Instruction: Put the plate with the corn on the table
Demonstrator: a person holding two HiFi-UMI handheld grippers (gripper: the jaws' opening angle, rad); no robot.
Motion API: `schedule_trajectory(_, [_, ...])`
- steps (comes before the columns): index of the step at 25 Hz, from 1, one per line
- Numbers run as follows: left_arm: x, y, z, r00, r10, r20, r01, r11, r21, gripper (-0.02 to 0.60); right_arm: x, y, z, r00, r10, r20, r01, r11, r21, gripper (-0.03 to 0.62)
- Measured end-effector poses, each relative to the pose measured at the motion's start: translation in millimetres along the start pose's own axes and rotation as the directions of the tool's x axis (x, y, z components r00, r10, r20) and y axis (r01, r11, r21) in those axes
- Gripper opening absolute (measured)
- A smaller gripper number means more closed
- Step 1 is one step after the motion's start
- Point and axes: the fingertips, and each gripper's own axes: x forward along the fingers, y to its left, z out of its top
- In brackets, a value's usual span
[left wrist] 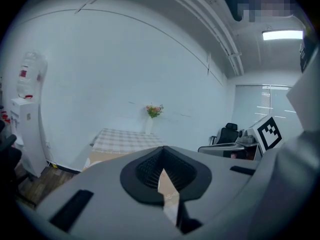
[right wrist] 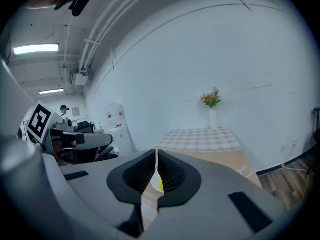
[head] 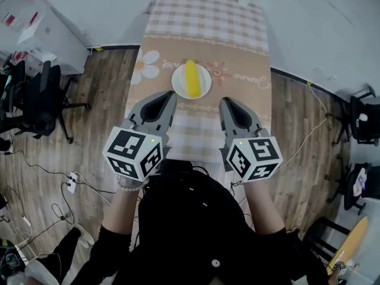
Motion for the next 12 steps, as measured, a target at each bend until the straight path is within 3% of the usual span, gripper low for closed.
schedule_trajectory(7, [-19.3,-9.2,18.9,1.000,0.001,0.032,-0.002,0.999,0.044,0.014,-20.3,9.0,25.9,0.998,-0.001,0.069,0.006,0.998,-0.066,0.049])
schedule_trajectory(12, [-26.6,-13.8,25.4,0.999,0.006,0.046,-0.007,0.999,0.035,0.014,-30.8,15.1,40.5,0.995,0.009,0.100,0.002,0.995,-0.103,0.049])
